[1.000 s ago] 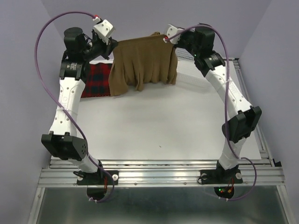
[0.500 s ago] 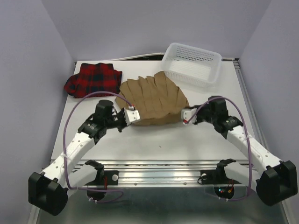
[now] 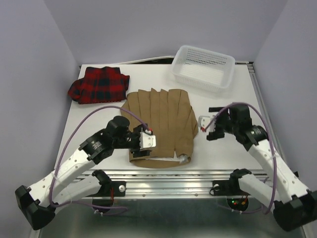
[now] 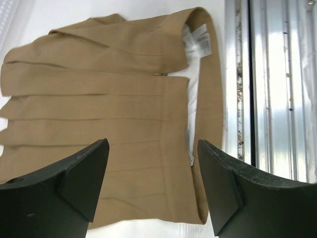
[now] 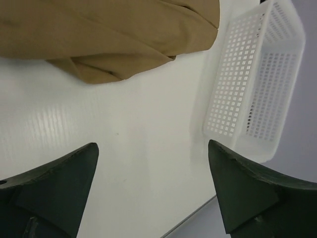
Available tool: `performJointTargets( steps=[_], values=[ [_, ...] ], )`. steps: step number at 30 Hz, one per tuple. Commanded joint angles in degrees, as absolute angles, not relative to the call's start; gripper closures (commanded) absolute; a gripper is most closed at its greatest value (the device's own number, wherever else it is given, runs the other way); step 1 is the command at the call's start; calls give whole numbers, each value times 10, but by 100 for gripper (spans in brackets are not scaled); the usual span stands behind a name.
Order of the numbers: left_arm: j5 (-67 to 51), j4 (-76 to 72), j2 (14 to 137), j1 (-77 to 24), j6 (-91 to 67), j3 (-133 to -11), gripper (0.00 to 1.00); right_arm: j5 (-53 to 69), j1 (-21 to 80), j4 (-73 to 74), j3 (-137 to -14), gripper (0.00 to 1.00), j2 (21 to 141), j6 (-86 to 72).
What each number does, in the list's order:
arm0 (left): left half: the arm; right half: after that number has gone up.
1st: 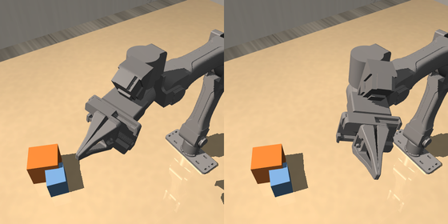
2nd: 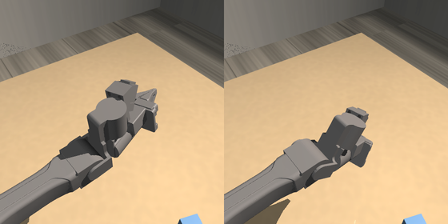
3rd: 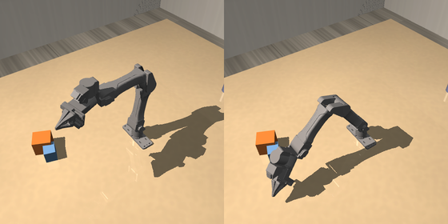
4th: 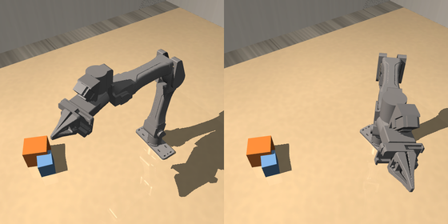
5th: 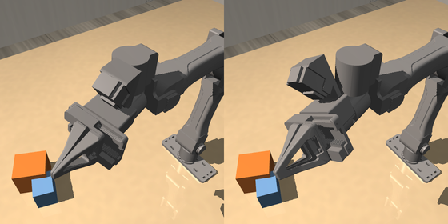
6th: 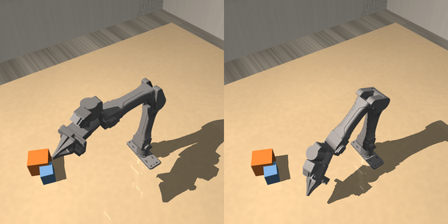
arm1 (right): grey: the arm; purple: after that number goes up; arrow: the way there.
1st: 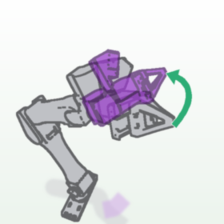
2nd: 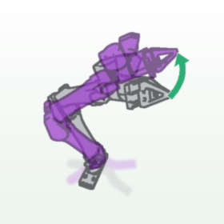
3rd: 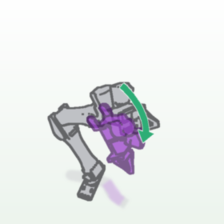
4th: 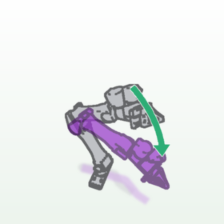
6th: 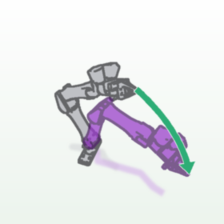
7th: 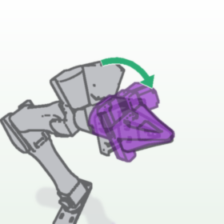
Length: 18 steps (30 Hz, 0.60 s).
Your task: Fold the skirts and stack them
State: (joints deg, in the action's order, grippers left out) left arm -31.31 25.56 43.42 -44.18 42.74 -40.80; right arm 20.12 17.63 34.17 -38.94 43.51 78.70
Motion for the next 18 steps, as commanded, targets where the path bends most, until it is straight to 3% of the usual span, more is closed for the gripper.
performJointTargets(
  steps=[1,5,11,15,18],
  values=[
    [-229,246,505,-431,358,-485,23,176,175,322,-537,5,609,586],
    [-285,263,642,-312,323,-581,45,190,175,417,-736,20,808,372],
    [-212,242,729,-323,360,-606,45,207,160,407,-780,21,942,176],
    [-145,238,813,-322,382,-596,52,186,139,374,-797,20,1005,63],
    [-155,229,818,-306,385,-577,52,187,114,355,-823,20,1041,9]
  ],
)
